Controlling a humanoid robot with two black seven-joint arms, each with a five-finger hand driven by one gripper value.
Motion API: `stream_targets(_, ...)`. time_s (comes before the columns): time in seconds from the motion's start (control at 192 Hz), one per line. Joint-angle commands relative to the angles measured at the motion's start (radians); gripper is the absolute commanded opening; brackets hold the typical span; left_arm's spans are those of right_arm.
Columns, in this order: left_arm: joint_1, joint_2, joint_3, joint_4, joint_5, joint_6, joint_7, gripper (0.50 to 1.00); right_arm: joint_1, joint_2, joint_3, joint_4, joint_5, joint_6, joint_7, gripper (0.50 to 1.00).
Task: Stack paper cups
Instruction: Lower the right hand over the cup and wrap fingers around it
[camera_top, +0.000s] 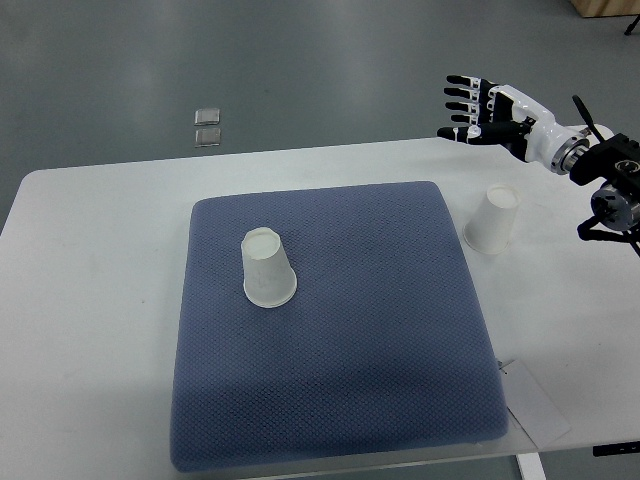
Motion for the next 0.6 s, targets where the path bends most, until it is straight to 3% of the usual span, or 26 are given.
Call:
stream_targets(0.0,0.000,0.000,0.000,0.001,0.000,0.000,0.000,1.000,0.016,-0.036,-0.003,0.047,-0.163,0.007,0.013,0.917)
stream_targets(0.25,0.000,0.000,0.000,0.001,0.000,0.000,0.000,1.000,0.071,-0.128,-0.168,0.121,-0.601,-0.005,0.074,0.915)
stream_targets(0.412,0.000,0.000,0.000,-0.001,0.000,0.000,0.000,1.000,0.122,-0.159,-0.319,0.127,-0.672,-0.014,0.087,0.915)
stream_targets(0.594,0.000,0.000,0.000,0.001,0.000,0.000,0.000,1.000,0.165,-0.168,-0.447,0.136,-0.721,-0.102,0.097,0.915)
